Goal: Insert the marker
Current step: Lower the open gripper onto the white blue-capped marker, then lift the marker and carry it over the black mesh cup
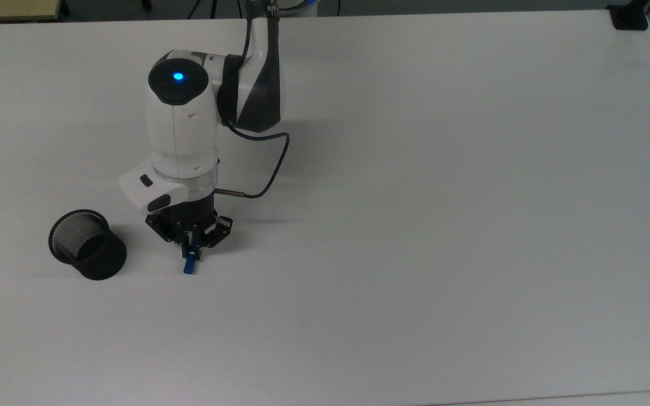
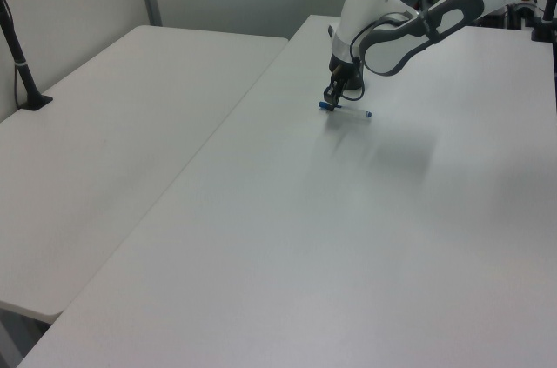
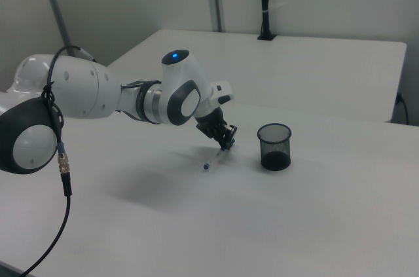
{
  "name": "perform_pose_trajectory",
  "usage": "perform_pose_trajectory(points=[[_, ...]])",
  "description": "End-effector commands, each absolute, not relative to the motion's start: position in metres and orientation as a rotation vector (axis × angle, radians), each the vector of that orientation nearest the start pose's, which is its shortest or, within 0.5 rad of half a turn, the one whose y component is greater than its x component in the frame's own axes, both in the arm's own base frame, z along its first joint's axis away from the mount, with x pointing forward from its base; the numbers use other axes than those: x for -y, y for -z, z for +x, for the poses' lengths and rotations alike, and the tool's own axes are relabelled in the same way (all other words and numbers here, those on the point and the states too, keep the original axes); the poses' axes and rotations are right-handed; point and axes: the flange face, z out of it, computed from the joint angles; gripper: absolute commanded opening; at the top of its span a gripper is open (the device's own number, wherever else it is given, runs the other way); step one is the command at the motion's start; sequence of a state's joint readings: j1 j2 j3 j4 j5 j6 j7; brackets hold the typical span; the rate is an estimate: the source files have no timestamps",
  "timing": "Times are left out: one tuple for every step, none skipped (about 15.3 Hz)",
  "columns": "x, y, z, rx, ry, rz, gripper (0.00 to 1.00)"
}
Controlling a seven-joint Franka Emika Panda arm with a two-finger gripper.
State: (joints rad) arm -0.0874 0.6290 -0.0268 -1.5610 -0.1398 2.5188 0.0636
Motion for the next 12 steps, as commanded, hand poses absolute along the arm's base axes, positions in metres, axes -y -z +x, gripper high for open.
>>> perform_pose_trajectory(points=[[0.081,-0.346,0.737,-0.186,0.657,-3.194,0.09],[0.082,-0.361,0.74,-0.21,0.699,-3.181,0.09],[0.084,-0.374,0.742,-0.235,0.734,-3.169,0.09],[0.086,-0.39,0.742,-0.263,0.774,-3.157,0.09],[0.092,-0.404,0.741,-0.286,0.806,-3.148,0.1],[0.1,-0.417,0.74,-0.302,0.847,-3.139,0.1],[0.106,-0.431,0.739,-0.311,0.922,-3.117,0.1],[0.115,-0.444,0.738,-0.326,1.014,-3.087,0.1],[0.125,-0.455,0.736,-0.344,1.092,-3.061,0.1],[0.139,-0.463,0.733,-0.369,1.137,-3.049,0.1],[0.148,-0.468,0.731,-0.386,1.166,-3.04,0.1],[0.16,-0.47,0.729,-0.408,1.192,-3.033,0.1]])
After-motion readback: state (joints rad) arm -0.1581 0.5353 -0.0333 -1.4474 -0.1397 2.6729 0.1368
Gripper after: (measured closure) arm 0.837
